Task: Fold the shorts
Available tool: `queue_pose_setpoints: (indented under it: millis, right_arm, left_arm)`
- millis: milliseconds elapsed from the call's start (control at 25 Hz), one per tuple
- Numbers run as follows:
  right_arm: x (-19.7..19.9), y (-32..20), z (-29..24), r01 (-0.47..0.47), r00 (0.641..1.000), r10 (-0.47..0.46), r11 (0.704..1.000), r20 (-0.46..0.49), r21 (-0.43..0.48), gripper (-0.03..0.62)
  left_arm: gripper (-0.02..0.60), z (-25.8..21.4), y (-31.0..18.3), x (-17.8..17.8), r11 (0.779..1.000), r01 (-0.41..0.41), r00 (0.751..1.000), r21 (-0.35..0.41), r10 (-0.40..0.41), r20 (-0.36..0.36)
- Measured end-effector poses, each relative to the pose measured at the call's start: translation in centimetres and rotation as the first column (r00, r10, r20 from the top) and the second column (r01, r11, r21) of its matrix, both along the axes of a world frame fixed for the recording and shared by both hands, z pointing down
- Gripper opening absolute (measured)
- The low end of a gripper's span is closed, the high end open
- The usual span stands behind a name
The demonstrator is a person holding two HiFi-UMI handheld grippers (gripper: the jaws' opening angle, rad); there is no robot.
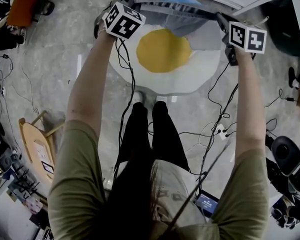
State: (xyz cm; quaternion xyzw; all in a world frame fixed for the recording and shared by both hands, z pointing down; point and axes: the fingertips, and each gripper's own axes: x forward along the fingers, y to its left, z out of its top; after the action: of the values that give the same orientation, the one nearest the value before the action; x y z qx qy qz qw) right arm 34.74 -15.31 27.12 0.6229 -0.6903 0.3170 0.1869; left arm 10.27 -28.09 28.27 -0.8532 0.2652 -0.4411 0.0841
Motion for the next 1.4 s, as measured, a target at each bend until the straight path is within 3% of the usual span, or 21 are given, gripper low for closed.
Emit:
queue_pose_setpoints:
  millis: [80, 200, 360, 520, 760, 960, 1280, 1400]
  right_arm:
    - [-0.6, 0.8, 0.6, -0.003, 1.000, 0.003, 1.000, 0.008, 0.018, 0.020]
    - [-1.8, 3.2, 5.4, 0.024, 1.000, -0.024, 0.999, 0.009, -0.028, 0.020]
    - [-4.2, 8.5, 15.1, 0.036, 0.998, -0.029, 0.988, 0.055, -0.147, 0.020]
    - [-6.9, 14.6, 26.3, 0.046, 0.997, -0.028, 0.958, 0.067, -0.284, 0.020]
    - [-12.2, 22.8, 38.0, 0.105, 0.993, -0.078, 0.908, 0.085, -0.406, 0.020]
    - [-15.9, 28.6, 42.3, 0.154, 0.988, -0.133, 0.861, 0.077, -0.484, 0.020]
    - [-18.7, 32.7, 45.2, 0.187, 0.982, -0.178, 0.824, 0.068, -0.534, 0.020]
    - [-18.8, 32.8, 46.2, 0.174, 0.983, -0.171, 0.806, 0.059, -0.566, 0.021]
  left_arm:
    - [0.089, 0.2, 0.4, -0.3, 1.000, -0.012, 1.000, 0.021, 0.012, -0.005]
    - [0.089, 4.5, 2.4, -1.5, 0.999, -0.038, 0.999, 0.004, 0.038, 0.039]
    - [0.089, 14.6, 8.2, -3.9, 0.988, -0.062, 0.988, -0.140, 0.081, 0.133]
    - [0.094, 25.9, 14.6, -6.9, 0.946, -0.049, 0.971, -0.320, 0.121, 0.207]
    - [0.095, 37.7, 23.3, -12.0, 0.880, 0.030, 0.943, -0.474, 0.132, 0.304]
    - [0.098, 42.2, 28.1, -15.0, 0.859, 0.027, 0.919, -0.510, 0.179, 0.350]
    - [0.104, 45.3, 32.0, -17.5, 0.838, 0.023, 0.901, -0.545, 0.219, 0.374]
    - [0.126, 46.2, 32.6, -17.6, 0.811, 0.064, 0.901, -0.582, 0.203, 0.382]
